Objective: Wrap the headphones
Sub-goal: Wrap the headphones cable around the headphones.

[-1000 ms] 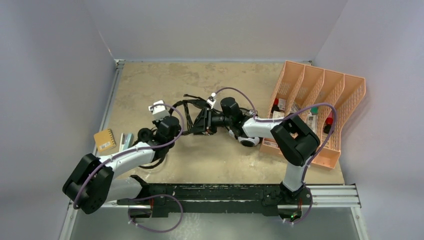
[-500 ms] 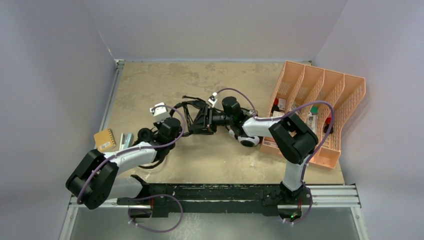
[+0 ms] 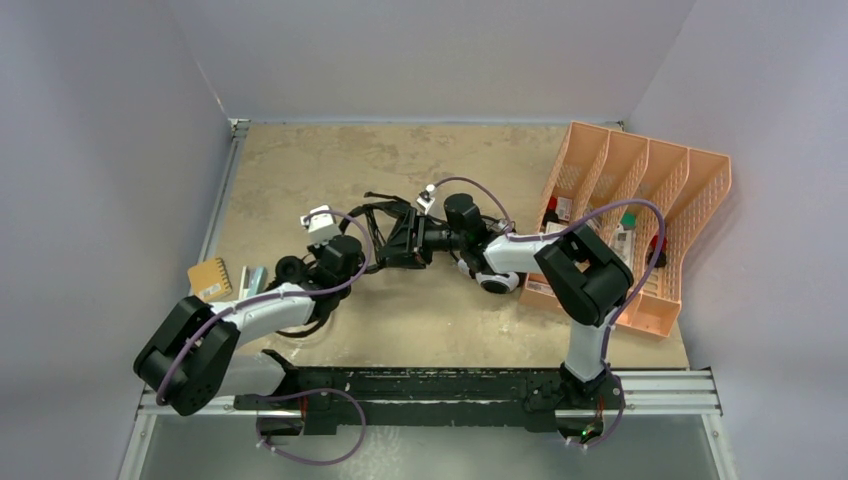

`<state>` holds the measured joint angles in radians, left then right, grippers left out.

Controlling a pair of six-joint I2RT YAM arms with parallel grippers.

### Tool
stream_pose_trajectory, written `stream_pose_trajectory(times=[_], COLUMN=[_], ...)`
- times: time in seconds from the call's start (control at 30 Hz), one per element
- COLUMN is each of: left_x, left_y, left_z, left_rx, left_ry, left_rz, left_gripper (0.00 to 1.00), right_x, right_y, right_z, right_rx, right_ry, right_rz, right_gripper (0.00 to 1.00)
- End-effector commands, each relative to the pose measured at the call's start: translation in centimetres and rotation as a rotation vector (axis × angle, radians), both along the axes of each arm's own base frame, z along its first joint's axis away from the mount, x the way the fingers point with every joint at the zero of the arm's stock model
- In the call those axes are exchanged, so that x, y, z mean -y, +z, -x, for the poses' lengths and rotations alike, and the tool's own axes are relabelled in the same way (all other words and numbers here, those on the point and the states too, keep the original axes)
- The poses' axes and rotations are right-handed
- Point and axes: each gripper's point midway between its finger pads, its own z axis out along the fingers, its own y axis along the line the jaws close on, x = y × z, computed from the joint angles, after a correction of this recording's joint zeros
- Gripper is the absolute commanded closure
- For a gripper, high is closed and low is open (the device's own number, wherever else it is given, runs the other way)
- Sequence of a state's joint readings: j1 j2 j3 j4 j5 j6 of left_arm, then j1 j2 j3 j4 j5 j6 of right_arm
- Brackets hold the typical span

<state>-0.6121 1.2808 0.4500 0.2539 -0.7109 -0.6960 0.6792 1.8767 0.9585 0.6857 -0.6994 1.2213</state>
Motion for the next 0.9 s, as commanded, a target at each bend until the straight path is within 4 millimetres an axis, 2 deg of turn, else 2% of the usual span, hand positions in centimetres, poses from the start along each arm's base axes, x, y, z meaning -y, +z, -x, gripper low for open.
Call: stream_pose_trajectory(times=[0.0, 0.23, 0.4, 0.6, 0.7, 0.77, 0.87], left_x=[4.1, 3.7, 3.6, 4.2, 4.1, 3.7, 3.5], left_y=[0.1, 0.4, 1.2, 0.9, 0.3, 0.0, 0.3], left_z=[0.4, 0.4, 0.3, 0.4, 0.5, 0.5, 0.4], left_rx=[-0.011, -0.001, 0.022, 0.014, -0.003, -0.004, 0.011], left_ry=[-0.16, -0.145, -0.142, -0.148, -0.13, -0.107, -0.095], left_rz=[0.08, 0.069, 0.073, 0.123, 0.132, 0.127, 0.137], left_gripper=[1.0, 1.0, 1.0, 1.0, 1.0, 1.0, 1.0], right_x=[-0.8, 0.0, 0.0, -0.5, -0.8, 0.4, 3.4], right_y=[7.0, 8.4, 7.1, 4.7, 7.0, 7.0, 7.9], right_z=[-2.8, -2.0, -2.2, -3.3, -2.7, -2.0, -2.2], right_rx=[0.198, 0.237, 0.245, 0.27, 0.359, 0.412, 0.655], right_ry=[-0.066, -0.051, -0.049, -0.052, 0.03, 0.079, 0.116], right_rz=[-0.163, -0.118, -0.07, -0.034, -0.046, 0.075, 0.257], right_gripper=[0.42, 0.38, 0.35, 0.36, 0.37, 0.36, 0.34])
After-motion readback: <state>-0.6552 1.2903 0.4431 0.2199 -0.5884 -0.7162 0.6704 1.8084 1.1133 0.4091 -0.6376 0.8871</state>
